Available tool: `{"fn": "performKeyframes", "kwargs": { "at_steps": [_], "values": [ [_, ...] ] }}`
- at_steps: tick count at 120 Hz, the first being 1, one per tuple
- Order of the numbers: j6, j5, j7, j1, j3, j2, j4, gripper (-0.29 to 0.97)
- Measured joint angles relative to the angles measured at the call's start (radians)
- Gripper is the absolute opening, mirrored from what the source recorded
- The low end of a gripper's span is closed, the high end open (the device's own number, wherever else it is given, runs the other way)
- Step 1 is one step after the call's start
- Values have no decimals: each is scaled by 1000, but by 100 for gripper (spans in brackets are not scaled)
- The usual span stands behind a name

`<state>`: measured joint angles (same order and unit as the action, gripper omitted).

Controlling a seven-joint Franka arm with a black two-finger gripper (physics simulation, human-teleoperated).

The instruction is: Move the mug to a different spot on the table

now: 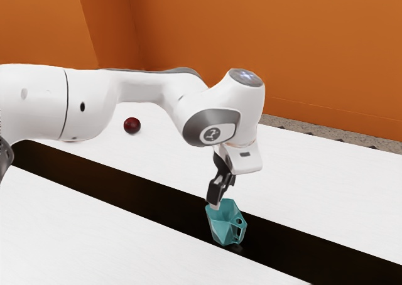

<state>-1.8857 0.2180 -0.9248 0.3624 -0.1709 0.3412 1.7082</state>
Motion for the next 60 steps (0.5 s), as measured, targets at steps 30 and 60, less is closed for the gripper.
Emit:
{"fn": "performKeyframes", "kwargs": {
  "at_steps": [30,60],
  "values": [
    [-166,2,30,30,-1,56,53,68],
    [-219,7,68,59,0,116,64,68]
  ]
}}
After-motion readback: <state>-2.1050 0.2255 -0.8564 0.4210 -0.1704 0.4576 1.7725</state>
